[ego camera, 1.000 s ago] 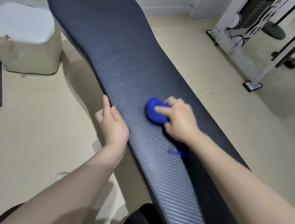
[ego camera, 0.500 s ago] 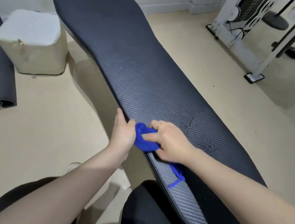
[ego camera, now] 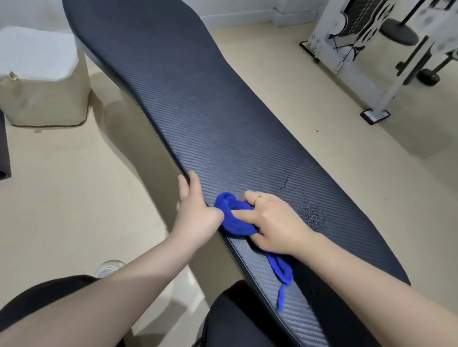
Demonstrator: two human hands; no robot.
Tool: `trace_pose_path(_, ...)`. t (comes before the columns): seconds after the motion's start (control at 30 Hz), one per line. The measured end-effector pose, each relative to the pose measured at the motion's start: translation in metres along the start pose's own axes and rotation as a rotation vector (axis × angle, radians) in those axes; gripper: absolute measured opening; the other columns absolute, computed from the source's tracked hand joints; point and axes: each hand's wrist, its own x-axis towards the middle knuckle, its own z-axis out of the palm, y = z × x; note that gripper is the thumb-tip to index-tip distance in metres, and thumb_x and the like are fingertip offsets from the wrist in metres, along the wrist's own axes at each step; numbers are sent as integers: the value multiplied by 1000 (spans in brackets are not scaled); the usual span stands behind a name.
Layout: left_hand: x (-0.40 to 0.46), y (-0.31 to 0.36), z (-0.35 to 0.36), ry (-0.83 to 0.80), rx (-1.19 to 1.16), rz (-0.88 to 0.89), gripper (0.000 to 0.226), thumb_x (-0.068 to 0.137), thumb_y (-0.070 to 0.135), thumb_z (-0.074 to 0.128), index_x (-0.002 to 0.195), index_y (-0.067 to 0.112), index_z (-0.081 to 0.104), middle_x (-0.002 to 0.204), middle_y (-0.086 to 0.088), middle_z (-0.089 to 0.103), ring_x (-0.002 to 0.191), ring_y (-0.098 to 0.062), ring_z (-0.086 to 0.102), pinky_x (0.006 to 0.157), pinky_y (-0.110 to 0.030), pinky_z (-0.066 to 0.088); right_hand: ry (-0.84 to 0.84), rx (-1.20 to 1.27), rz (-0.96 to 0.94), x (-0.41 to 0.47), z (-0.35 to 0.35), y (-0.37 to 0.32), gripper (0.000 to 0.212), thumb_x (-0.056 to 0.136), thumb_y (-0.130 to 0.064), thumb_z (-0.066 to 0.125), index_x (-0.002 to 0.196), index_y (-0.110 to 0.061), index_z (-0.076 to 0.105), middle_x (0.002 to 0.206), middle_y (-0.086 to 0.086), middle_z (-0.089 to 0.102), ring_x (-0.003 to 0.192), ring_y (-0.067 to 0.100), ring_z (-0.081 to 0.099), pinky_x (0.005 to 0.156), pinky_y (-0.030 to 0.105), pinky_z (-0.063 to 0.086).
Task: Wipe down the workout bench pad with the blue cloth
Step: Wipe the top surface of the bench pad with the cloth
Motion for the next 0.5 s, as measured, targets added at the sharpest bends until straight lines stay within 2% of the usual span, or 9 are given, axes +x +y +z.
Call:
trace_pose_path(0.07,1,-4,-3,15,63,50,84,84,7,49,151,21,-1,160,-3,-9,148,-25,0,120,-32,6,69,-58,182,11,-5,29,38,63,-14,45,95,-20,65,80,12,54,71,33,57,60,35,46)
trace_pose_path(0.17,-4,-10,-2,12,133,129,87,85,15,54,149,32,-2,160,-7,-11,148,-24,-6,118,-33,7,275,-112,757,34,-15,73,26,72,-8,50,94,-14,63,97,16,55,92,38,55,67,34,40)
trace_pose_path(0.2,-6,-10,0,6,149,157,87,85,19,57,148,39,1,159,-8,-14,148,-24,-7,117,-32,8,280,-105,852,37,-16,77,22,73,-7,50,91,-13,61,98,17,54,93,38,54,67,33,37)
trace_pose_path(0.27,-8,-8,4,1,178,188,79,81,29,66,144,46,20,157,-10,-19,147,-27,-4,115,-28,9,253,-119,792,32,-15,67,23,72,-7,51,92,-13,60,96,17,53,89,38,54,66,33,35)
trace_pose_path(0.33,-7,-6,7,4,192,180,68,75,36,73,135,46,41,156,-11,-22,146,-30,0,112,-22,9,242,-107,508,14,-7,43,28,67,-11,52,94,-19,57,86,15,53,75,36,55,61,33,39)
trace_pose_path(0.4,-7,-6,9,-3,207,182,67,70,38,77,129,46,48,155,-11,-25,146,-29,-2,108,-17,7,198,-107,256,-11,3,30,30,63,-18,43,91,-24,52,76,11,53,63,31,53,56,32,41)
trace_pose_path(0.43,-6,-6,10,-8,222,184,69,68,38,78,129,46,48,154,-12,-26,145,-30,-4,108,-17,6,180,-109,218,-17,3,36,32,62,-20,40,90,-23,54,75,11,53,61,30,53,55,32,42)
trace_pose_path(0.47,-6,-6,11,-12,240,185,70,67,37,79,129,46,48,153,-12,-28,145,-30,-5,110,-19,6,201,-117,262,-19,2,48,33,63,-20,39,90,-20,59,75,12,54,62,32,54,55,32,43)
trace_pose_path(0.5,-4,-5,12,-13,253,180,71,67,36,80,129,46,47,153,-13,-28,145,-32,-5,112,-22,7,253,-138,390,-16,-1,64,33,65,-17,42,90,-16,62,77,15,54,64,35,55,56,34,43)
